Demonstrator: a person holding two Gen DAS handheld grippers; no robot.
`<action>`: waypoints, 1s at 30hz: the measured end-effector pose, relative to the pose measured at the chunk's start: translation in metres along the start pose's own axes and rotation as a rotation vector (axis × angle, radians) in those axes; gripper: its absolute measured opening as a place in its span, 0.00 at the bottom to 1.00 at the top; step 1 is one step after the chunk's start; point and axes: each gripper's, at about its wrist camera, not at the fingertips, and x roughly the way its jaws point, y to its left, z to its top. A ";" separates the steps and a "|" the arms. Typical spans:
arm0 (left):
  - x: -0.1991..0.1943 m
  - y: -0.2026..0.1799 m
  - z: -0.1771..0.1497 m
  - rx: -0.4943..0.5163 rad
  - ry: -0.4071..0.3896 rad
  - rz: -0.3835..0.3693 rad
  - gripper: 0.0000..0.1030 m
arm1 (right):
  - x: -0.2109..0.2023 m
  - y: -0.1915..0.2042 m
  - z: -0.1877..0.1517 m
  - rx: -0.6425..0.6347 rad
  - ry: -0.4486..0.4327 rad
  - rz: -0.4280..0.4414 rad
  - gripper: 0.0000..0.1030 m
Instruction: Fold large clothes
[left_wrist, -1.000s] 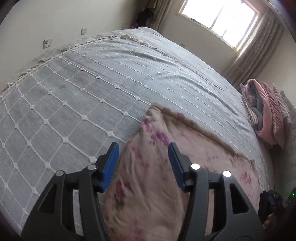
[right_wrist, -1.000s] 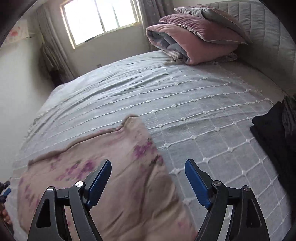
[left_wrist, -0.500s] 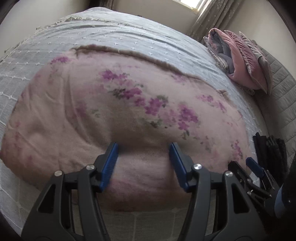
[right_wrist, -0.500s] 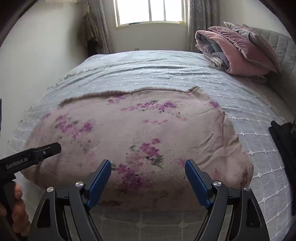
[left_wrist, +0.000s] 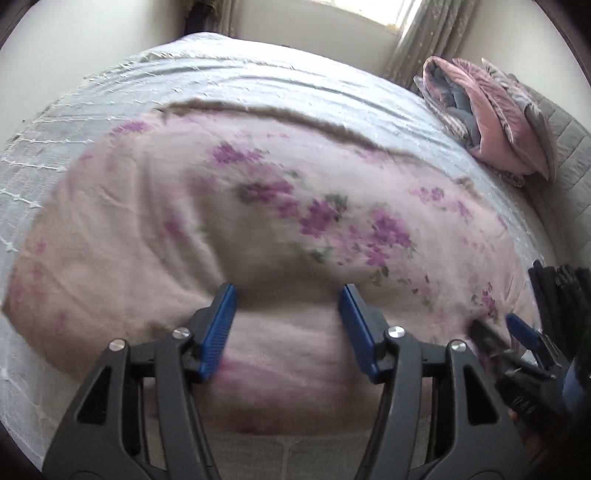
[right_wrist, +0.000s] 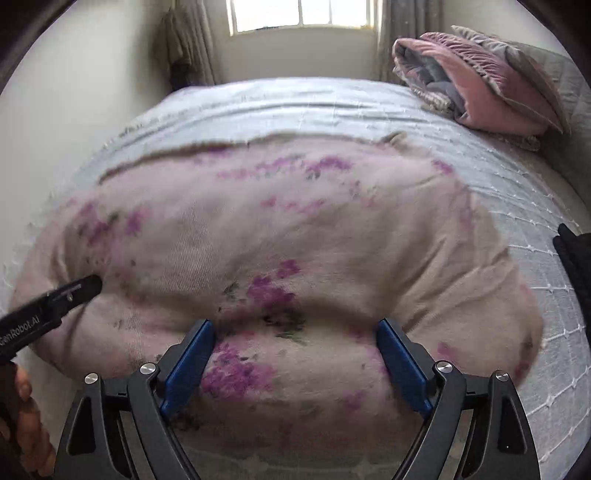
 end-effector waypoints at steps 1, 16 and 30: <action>-0.009 0.006 0.002 -0.012 -0.029 0.025 0.59 | -0.015 -0.009 -0.001 0.046 -0.042 -0.008 0.86; 0.011 0.097 0.004 -0.114 0.008 0.149 0.59 | 0.027 -0.087 -0.009 0.289 0.052 -0.158 0.91; -0.017 0.140 -0.004 -0.220 -0.011 0.163 0.63 | -0.016 -0.134 -0.028 0.545 0.010 -0.148 0.80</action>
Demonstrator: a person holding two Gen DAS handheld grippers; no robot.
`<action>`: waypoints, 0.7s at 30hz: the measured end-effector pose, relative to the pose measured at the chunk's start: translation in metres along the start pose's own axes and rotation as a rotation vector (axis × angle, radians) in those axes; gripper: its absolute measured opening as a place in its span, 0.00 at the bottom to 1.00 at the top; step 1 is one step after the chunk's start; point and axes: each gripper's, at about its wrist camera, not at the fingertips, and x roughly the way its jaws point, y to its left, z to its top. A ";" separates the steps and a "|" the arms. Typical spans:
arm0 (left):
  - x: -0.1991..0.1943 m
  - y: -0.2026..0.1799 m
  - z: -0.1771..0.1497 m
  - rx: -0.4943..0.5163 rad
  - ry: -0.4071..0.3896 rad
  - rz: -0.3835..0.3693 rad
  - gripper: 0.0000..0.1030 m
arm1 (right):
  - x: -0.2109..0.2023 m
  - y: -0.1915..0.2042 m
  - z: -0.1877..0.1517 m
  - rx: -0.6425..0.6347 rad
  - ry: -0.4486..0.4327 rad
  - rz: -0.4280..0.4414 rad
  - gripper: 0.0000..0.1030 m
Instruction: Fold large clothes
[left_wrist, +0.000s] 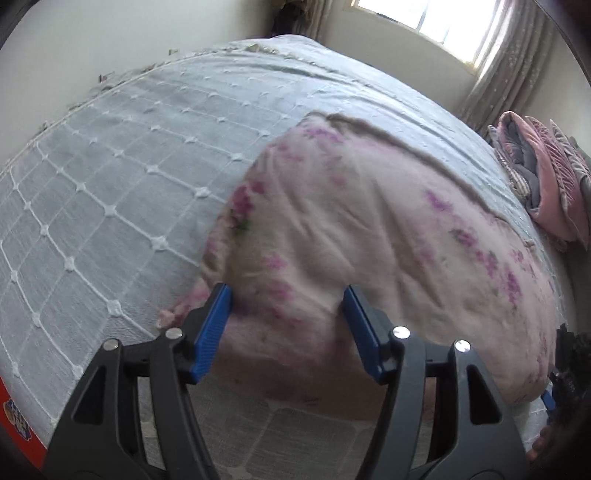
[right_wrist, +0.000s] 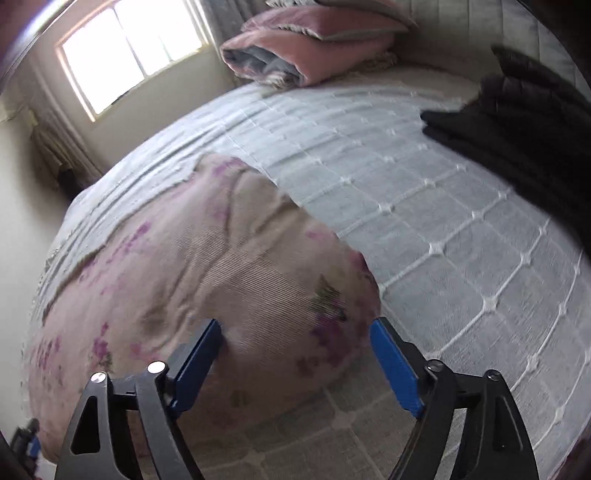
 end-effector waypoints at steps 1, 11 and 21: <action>0.003 0.002 0.000 0.005 0.003 -0.010 0.63 | 0.006 -0.001 0.000 0.003 0.026 0.013 0.80; 0.010 -0.003 -0.003 0.060 0.014 0.024 0.64 | 0.042 -0.010 0.001 0.031 0.111 0.103 0.82; -0.021 0.066 0.010 -0.169 0.026 -0.242 0.73 | 0.029 -0.065 0.003 0.431 0.148 0.449 0.84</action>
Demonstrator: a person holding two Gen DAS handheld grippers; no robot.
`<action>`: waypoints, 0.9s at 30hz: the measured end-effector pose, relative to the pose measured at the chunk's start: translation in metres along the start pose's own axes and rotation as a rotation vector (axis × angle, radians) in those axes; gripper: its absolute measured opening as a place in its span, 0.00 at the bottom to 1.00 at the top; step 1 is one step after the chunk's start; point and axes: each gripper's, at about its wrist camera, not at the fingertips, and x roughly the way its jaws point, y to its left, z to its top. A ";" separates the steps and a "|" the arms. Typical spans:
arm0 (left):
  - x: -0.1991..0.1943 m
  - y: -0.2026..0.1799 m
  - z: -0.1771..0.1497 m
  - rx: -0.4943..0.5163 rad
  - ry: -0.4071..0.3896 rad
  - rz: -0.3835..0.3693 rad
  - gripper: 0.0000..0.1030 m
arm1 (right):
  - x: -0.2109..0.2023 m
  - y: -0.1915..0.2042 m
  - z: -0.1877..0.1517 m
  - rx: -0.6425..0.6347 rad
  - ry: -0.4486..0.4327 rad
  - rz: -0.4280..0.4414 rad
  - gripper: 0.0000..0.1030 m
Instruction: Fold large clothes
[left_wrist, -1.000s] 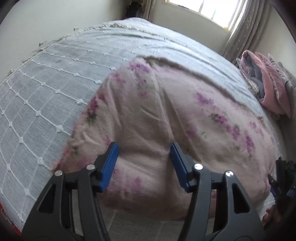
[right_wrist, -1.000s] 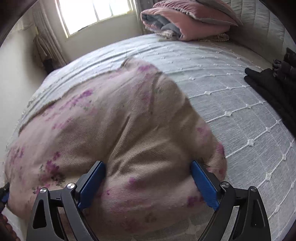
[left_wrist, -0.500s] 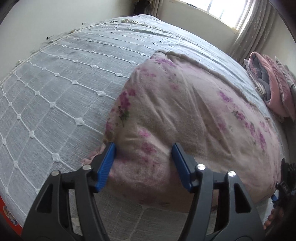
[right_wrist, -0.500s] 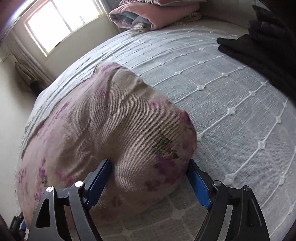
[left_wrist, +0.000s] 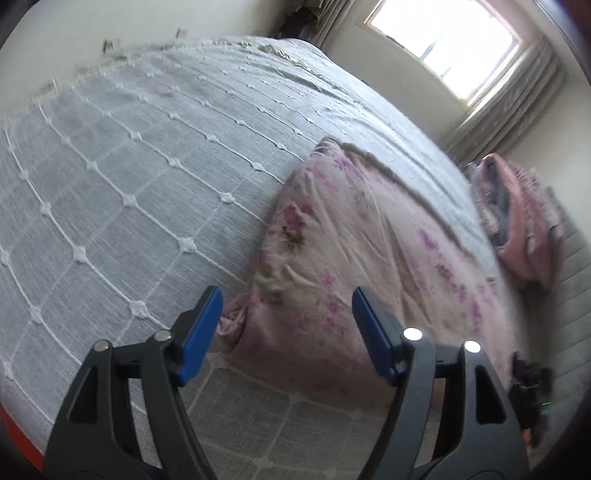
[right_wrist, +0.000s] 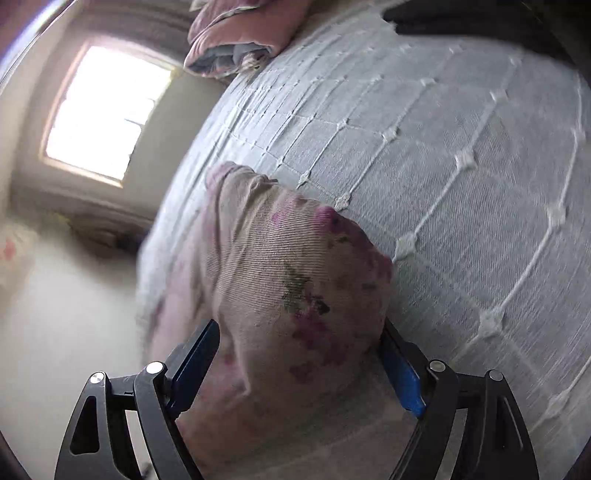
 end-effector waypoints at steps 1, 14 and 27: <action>0.001 0.005 0.000 -0.020 0.027 -0.042 0.73 | 0.000 -0.007 -0.001 0.042 0.019 0.037 0.84; 0.011 -0.003 -0.028 -0.044 0.179 -0.093 0.73 | 0.016 -0.005 -0.012 0.077 0.095 0.053 0.84; 0.039 0.002 -0.021 -0.244 0.189 -0.253 0.79 | 0.043 -0.006 -0.009 0.107 0.077 0.057 0.84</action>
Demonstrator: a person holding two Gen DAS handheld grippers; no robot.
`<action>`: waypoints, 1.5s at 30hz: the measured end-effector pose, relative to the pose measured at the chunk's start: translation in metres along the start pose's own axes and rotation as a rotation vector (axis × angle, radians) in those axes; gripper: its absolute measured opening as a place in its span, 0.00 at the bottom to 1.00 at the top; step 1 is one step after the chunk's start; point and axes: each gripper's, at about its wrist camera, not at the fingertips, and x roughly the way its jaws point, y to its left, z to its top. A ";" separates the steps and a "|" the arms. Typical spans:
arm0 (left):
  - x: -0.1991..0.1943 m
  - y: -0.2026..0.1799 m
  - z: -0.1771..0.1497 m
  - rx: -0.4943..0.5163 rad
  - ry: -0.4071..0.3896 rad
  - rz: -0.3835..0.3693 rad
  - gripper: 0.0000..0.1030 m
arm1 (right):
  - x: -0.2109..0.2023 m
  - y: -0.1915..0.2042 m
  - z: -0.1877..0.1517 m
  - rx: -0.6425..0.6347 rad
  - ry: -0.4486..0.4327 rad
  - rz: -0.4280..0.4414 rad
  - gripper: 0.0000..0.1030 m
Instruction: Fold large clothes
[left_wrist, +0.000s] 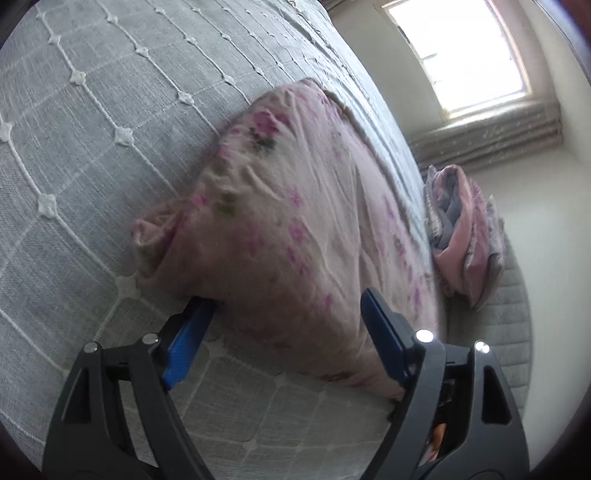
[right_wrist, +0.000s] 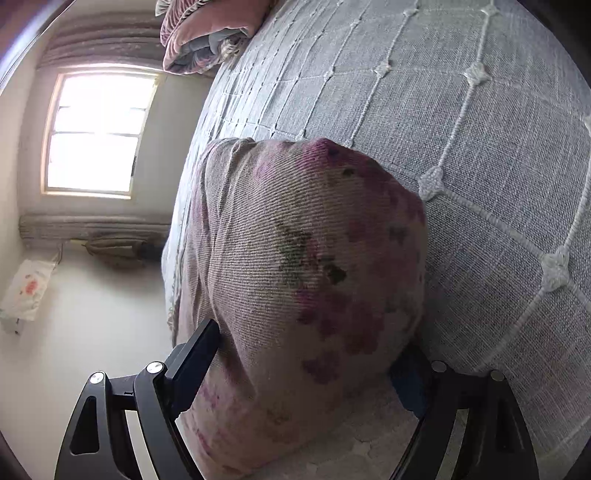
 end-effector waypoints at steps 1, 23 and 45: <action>-0.001 0.004 0.002 -0.019 0.001 -0.016 0.79 | 0.000 0.001 0.002 0.006 0.004 0.009 0.84; 0.003 0.018 0.023 -0.011 0.008 0.083 0.81 | -0.003 -0.015 0.014 0.123 -0.004 0.084 0.84; 0.037 -0.002 0.035 -0.070 -0.084 0.089 0.99 | 0.025 0.030 0.013 -0.077 -0.084 -0.048 0.84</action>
